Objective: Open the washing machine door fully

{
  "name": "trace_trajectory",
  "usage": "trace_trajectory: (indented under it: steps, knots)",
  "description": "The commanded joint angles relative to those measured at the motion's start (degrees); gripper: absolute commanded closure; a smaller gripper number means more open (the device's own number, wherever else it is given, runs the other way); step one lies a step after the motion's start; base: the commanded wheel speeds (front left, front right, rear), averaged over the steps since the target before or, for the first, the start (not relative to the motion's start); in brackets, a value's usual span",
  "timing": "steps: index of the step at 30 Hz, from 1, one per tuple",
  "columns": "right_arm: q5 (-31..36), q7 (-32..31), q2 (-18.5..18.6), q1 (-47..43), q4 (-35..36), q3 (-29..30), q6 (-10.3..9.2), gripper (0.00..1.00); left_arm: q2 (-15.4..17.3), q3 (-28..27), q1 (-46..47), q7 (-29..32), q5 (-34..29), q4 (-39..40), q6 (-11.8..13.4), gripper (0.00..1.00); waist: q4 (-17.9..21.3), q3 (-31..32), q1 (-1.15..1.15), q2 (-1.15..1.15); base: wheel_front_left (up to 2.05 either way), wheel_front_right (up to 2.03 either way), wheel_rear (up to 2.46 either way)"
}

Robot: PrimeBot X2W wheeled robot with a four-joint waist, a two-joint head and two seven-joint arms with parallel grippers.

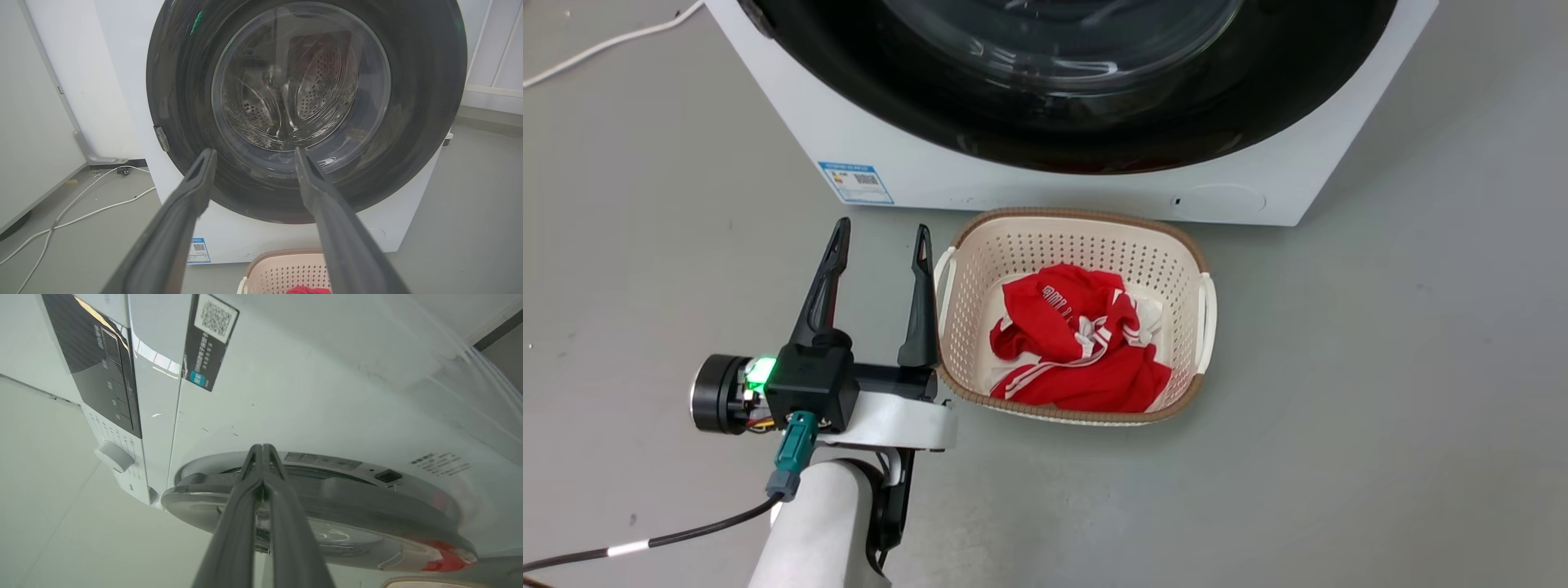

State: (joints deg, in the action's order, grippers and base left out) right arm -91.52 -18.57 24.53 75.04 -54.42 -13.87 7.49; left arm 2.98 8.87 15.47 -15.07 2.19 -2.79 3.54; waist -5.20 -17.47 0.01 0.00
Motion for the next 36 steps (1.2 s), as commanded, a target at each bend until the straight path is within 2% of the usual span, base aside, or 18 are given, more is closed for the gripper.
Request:
trace_trajectory:
  steps: [1,7,14,21,25,36]
  knots:
    - [0.3,-0.4,-0.1,0.9,-0.4,-0.3,0.00,1.00,-0.1,0.1,0.7,-0.1,0.0,0.2,0.1,0.00,-0.5,-0.7,-0.01,0.00,0.00,0.00,0.00]
    - [5.6,-6.9,-1.4,9.2,-6.1,-6.5,0.00,1.00,-0.1,1.0,2.3,-0.1,0.3,1.0,0.6,0.00,-1.3,-3.6,-0.01,0.00,0.00,0.00,0.00]
    - [10.2,-8.7,-3.4,15.5,-11.5,-10.3,0.00,1.00,-0.1,2.3,4.1,-0.1,1.0,2.0,1.6,0.00,-2.5,-7.2,-0.01,0.00,0.00,0.00,0.00]
    - [11.9,-10.9,-4.7,18.7,-14.1,-11.7,0.00,1.00,-0.1,3.5,5.4,-0.1,1.6,2.5,2.6,0.00,-3.6,-9.9,-0.01,0.00,0.00,0.00,0.00]
    - [11.0,-14.2,-5.7,18.9,-14.0,-11.6,0.00,1.00,-0.1,4.3,5.9,-0.1,1.9,2.3,3.1,0.00,-3.9,-10.6,-0.01,0.00,0.00,0.00,0.00]
    - [7.5,-26.3,-4.5,12.8,-8.3,-11.1,0.00,1.00,-0.1,4.2,5.4,-0.1,1.8,1.2,3.5,0.00,-2.6,-8.8,-0.01,0.00,0.00,0.00,0.00]
